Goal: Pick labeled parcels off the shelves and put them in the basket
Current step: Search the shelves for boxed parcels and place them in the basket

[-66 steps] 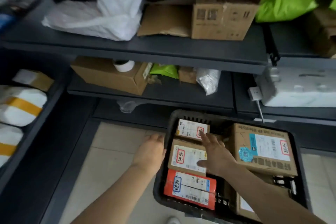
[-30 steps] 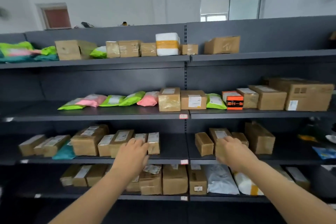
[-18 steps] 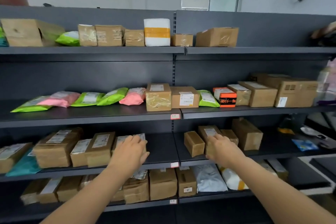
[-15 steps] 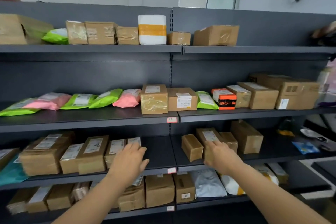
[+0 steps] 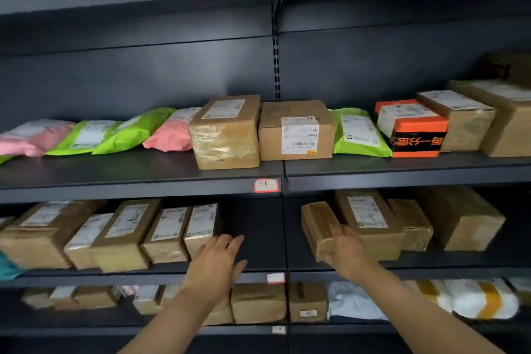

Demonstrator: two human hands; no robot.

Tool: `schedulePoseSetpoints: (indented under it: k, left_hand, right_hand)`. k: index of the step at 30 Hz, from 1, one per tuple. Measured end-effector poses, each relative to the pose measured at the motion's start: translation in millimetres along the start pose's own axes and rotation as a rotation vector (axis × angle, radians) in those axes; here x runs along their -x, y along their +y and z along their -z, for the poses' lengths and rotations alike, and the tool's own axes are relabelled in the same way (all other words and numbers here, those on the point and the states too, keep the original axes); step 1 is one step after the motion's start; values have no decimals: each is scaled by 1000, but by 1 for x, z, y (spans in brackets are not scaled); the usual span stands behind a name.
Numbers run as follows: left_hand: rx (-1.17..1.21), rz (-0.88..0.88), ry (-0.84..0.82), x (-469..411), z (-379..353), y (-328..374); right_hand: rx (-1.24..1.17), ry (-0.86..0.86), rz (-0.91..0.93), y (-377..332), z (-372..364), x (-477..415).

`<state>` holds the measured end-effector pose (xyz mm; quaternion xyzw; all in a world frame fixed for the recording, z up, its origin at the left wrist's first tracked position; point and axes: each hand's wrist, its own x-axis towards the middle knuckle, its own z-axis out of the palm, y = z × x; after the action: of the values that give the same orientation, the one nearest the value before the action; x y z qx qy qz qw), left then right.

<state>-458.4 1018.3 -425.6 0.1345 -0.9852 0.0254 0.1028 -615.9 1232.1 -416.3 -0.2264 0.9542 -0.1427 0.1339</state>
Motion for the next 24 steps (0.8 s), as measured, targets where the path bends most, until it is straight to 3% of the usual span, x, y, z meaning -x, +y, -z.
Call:
schedulePoseSetpoints:
  k: [16, 24]
  left_hand:
    - [252, -69, -74, -88, -122, 16]
    - [563, 83, -172, -112, -136, 16]
  right_hand:
    - [328, 71, -160, 23, -68, -120]
    - [317, 250, 102, 8, -102, -107]
